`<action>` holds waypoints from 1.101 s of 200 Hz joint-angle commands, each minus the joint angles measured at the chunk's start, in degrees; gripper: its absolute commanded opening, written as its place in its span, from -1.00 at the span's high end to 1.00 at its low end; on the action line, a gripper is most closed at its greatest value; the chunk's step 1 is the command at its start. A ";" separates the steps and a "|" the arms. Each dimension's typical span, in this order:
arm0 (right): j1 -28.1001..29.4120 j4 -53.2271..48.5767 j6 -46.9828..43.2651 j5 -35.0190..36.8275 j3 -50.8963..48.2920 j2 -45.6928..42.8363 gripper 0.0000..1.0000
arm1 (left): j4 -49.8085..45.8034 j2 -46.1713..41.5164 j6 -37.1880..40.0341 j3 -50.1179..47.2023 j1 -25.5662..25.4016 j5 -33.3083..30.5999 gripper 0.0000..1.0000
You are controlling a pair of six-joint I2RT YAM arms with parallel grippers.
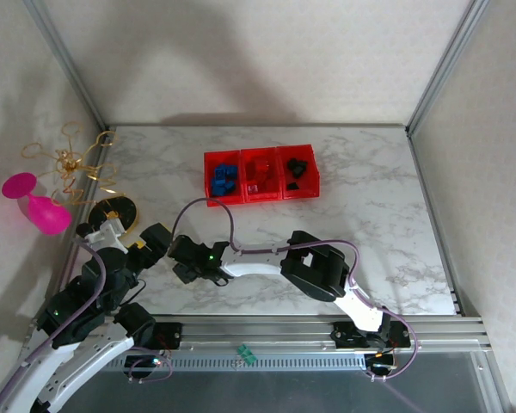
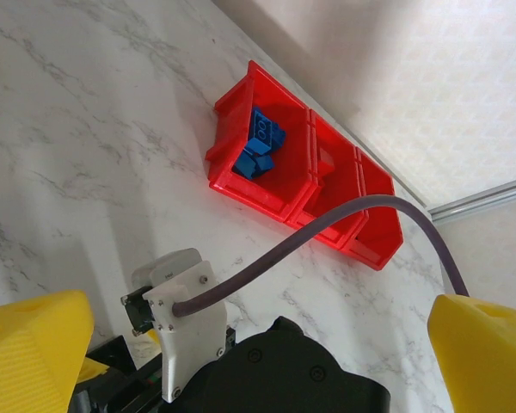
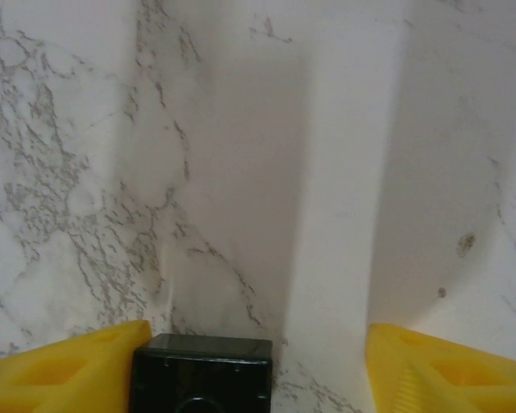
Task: Sort the legos into containers by color
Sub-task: Pick up the lego from the bottom-left of the table, then place the lego in the container.
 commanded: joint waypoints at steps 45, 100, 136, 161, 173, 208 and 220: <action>0.84 -2.88 0.99 2.35 -0.62 -0.99 0.27 | 1.77 -0.23 0.12 -0.22 -0.46 0.57 -0.99; -1.83 -1.71 5.11 -1.78 -4.10 -9.20 0.48 | 5.95 1.82 1.77 -1.13 -0.43 3.25 -0.99; -7.06 -0.04 7.21 -1.63 -10.37 -17.40 0.49 | 10.19 5.56 3.43 -1.05 -0.47 6.51 -0.99; -11.57 -1.08 6.89 1.09 -13.49 -22.40 0.49 | 13.67 8.76 4.56 -1.30 -0.47 8.39 -0.99; -14.44 -1.25 6.63 2.18 -15.09 -24.58 0.49 | 16.14 10.30 5.20 -1.52 -0.44 9.48 -0.99; -25.10 -0.93 5.94 4.00 -18.23 -29.76 0.47 | 22.01 15.89 7.86 -1.91 -0.47 12.79 -0.99; -28.85 -0.15 5.29 4.52 -18.71 -30.38 0.46 | 23.66 18.33 8.55 -1.92 -0.47 13.57 -0.99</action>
